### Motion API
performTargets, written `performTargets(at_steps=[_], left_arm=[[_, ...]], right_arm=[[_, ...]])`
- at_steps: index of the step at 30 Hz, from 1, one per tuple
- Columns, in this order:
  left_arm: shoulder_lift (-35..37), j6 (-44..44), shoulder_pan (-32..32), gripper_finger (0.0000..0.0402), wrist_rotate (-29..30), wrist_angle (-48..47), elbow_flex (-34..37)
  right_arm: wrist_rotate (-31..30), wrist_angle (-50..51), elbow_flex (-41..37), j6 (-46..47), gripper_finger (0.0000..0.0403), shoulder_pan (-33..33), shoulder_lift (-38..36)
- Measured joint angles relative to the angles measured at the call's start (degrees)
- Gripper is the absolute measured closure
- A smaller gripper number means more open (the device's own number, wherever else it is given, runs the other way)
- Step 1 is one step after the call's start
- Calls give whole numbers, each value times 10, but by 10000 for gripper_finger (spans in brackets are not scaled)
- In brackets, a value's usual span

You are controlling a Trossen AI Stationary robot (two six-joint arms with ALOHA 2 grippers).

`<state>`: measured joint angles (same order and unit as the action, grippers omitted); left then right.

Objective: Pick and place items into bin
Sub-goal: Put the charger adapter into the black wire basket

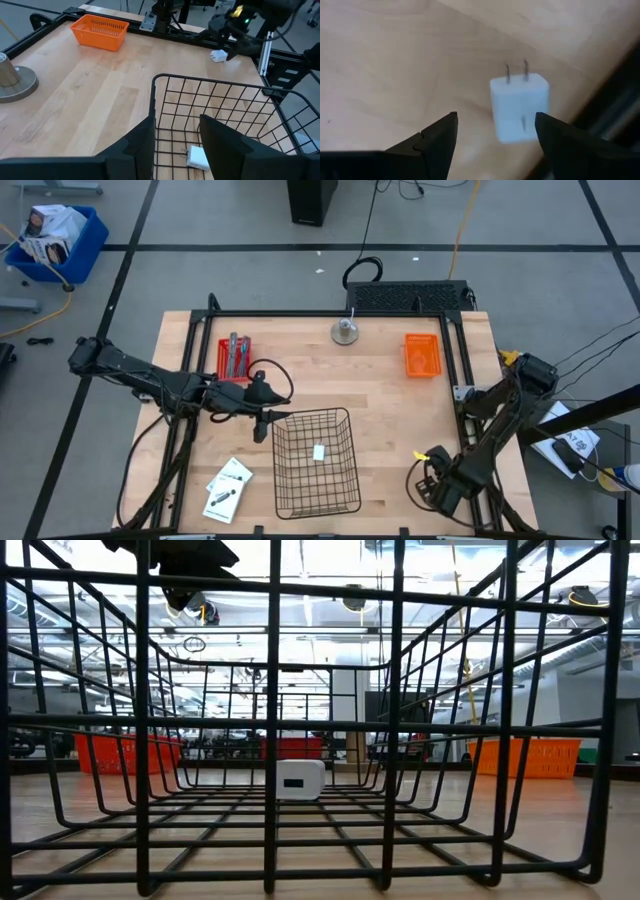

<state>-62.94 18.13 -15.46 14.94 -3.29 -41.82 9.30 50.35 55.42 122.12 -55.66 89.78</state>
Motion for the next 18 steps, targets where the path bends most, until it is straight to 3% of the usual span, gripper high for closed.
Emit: performTargets(at_steps=[6,18], left_arm=[[0,0,0,243,0,1,0],[0,1,0,243,1,2,0]], right_arm=[[44,-85,-58,1,145,1,-2],[48,-75,-61,10,149,2,-1]])
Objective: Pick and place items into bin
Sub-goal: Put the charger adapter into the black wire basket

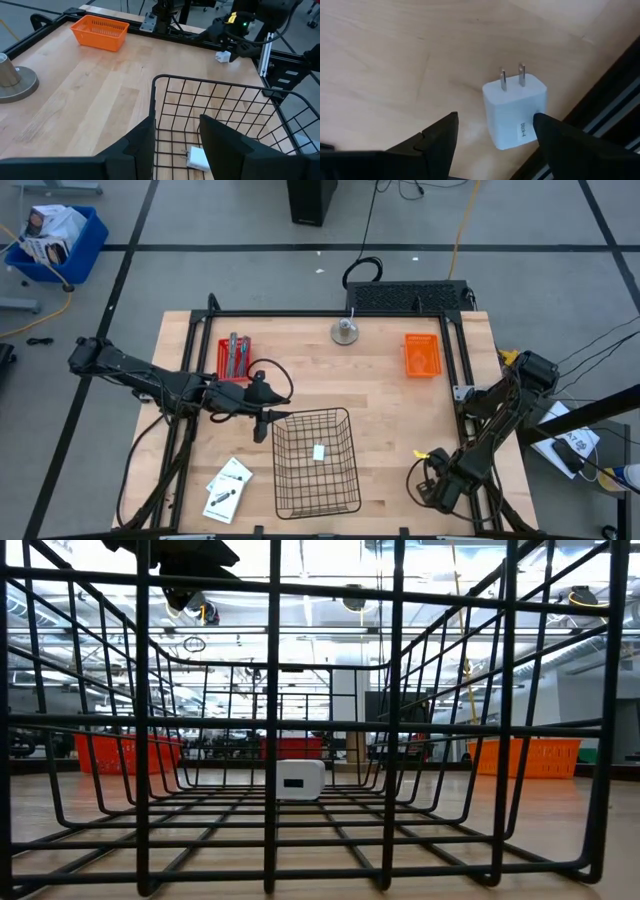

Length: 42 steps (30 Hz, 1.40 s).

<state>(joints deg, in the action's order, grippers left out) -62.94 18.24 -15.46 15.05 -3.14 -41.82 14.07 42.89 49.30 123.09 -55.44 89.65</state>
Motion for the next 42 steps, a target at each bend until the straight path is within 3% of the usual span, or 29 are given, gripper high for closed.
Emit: performTargets(at_steps=[6,11,22,29,35,42], left_arm=[[0,0,0,243,0,2,0],[0,0,0,243,0,3,0],[0,0,0,243,0,3,0],[0,0,0,243,0,3,0],[0,-2,0,243,0,3,0],[0,-6,0,243,0,3,0]], right_arm=[[0,1,0,3,149,3,-13],[-37,15,-2,5,149,3,-23],[10,10,-2,14,149,0,-23],[-17,-14,-2,-23,149,-3,-23],[44,-52,-1,-28,149,-5,-25],[61,-74,-1,-41,149,-6,-25]])
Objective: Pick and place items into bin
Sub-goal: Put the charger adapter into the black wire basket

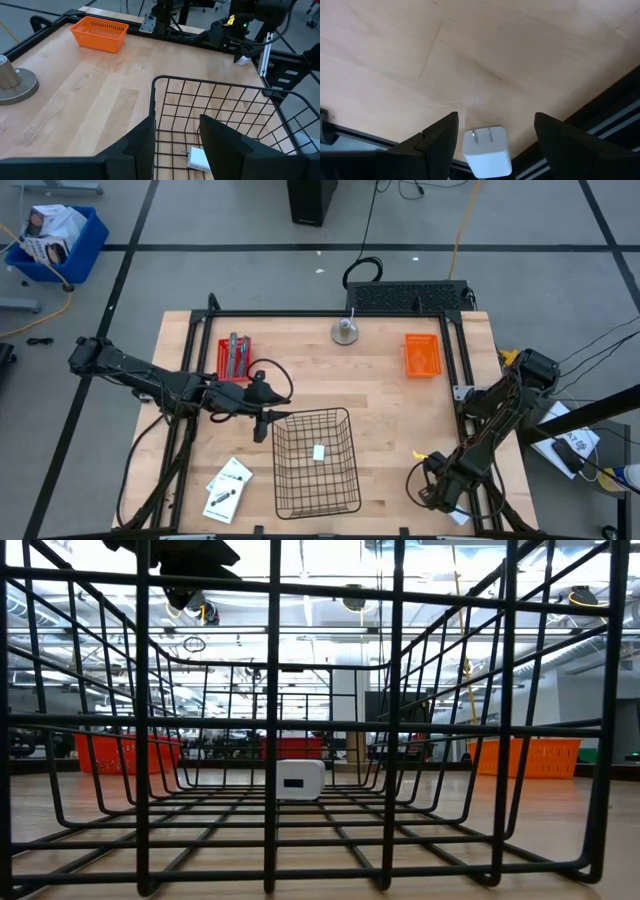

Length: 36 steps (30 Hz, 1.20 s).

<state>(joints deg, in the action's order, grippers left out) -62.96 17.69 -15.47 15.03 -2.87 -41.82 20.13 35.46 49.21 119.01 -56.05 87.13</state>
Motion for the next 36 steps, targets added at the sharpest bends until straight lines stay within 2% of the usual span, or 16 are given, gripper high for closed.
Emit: performTargets(at_steps=[5,10,17,26,30,36], left_arm=[[0,-10,0,243,0,0,0],[0,-15,0,243,0,1,0],[0,-22,2,243,1,7,0],[0,-44,2,243,2,29,0],[0,-45,2,243,3,30,0],[0,-45,2,243,3,31,0]], right_arm=[[6,-1,13,24,149,-8,0],[-16,-10,52,78,149,-26,2],[-59,-35,59,164,149,-75,17],[-53,-38,57,132,149,-81,49],[-18,-45,57,127,149,-83,56],[-20,-45,57,122,149,-85,55]])
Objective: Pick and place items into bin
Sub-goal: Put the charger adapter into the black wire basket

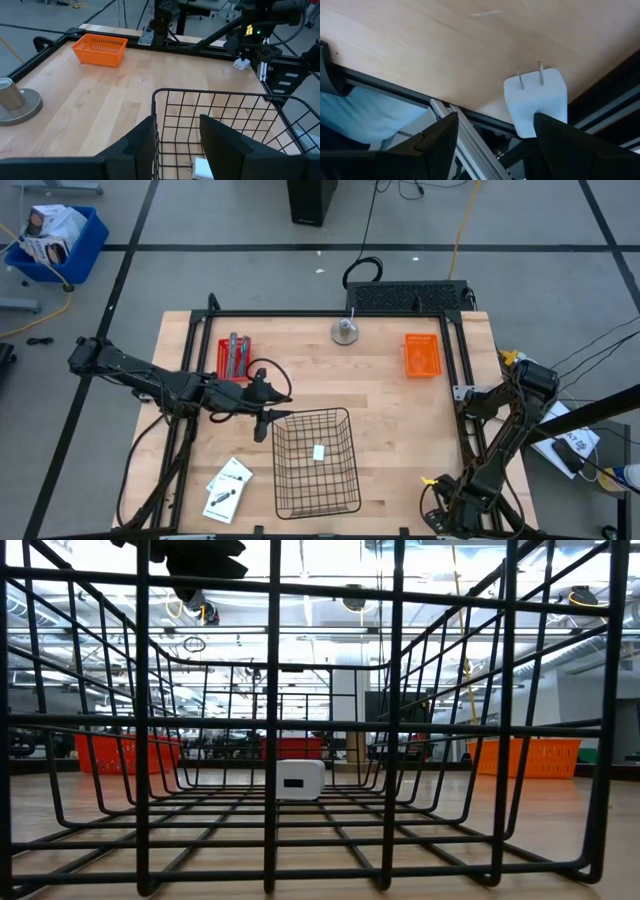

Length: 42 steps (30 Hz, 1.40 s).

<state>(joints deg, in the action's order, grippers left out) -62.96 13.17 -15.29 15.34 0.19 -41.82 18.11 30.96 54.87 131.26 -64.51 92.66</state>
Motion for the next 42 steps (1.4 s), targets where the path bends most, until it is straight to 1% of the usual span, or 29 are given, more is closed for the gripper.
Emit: performTargets(at_steps=[5,9,10,13,16,21,25,31,35,37,42], left_arm=[[0,0,0,243,2,1,0],[0,0,0,243,2,1,0],[0,0,0,243,2,1,0],[0,0,0,243,2,3,0],[0,0,0,243,2,3,0],[0,1,0,243,2,2,0],[0,2,0,243,2,2,0],[0,2,0,243,2,5,0],[0,2,0,243,2,6,0],[0,2,0,243,2,7,0],[0,1,0,243,2,10,0]], right_arm=[[3,2,0,-24,150,3,0],[8,2,-1,-21,162,3,1],[-5,5,-1,-24,167,3,0],[-72,16,0,-44,183,5,-2],[-74,31,0,-59,197,16,-2],[-94,61,-3,-84,210,26,0],[-128,68,-24,-105,215,41,-2],[-127,40,-66,-136,216,75,-4],[-120,35,-72,-161,216,99,-4],[-136,32,-72,-169,216,111,-5],[-210,38,-75,-172,216,127,-22]])
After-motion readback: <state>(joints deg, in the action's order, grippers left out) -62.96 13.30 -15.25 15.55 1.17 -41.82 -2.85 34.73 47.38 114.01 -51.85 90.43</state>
